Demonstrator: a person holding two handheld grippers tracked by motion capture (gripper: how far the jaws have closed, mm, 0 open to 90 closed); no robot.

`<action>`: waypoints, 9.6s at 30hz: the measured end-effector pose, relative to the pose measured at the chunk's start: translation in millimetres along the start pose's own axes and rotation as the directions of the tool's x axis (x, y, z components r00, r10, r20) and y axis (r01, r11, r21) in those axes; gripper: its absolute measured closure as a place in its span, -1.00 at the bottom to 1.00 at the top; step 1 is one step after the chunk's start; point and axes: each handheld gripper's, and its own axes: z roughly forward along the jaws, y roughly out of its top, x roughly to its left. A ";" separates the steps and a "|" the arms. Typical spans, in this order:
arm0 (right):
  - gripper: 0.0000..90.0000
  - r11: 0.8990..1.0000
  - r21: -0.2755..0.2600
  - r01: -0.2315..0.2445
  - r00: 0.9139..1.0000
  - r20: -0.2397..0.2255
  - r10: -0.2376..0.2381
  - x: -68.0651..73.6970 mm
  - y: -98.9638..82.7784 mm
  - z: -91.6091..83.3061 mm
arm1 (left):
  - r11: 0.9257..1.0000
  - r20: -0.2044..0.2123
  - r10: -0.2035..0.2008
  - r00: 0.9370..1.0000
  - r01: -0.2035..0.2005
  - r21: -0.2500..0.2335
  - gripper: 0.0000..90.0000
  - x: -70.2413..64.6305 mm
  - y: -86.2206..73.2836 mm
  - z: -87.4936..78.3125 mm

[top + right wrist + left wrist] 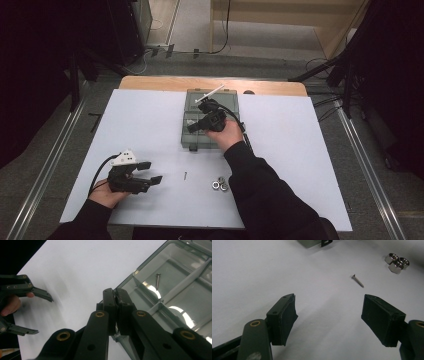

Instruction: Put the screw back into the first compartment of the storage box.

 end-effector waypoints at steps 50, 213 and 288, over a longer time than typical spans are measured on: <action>-0.08 0.995 -0.084 -0.054 0.997 0.055 0.059 -34.4 29.9 16.1 | 1.000 -0.002 0.003 1.000 -0.003 -0.005 -0.39 0.0 -0.3 -0.2; 0.83 0.987 0.035 0.154 0.966 0.204 -0.158 88.2 -112.0 51.9 | 1.000 -0.015 0.014 1.000 -0.014 -0.005 -0.39 -0.8 0.8 -4.0; 0.97 0.999 -0.006 0.043 0.999 -0.030 -0.043 28.0 -39.7 -7.3 | 1.000 -0.008 0.014 1.000 -0.014 0.000 -0.39 -2.0 0.5 -0.9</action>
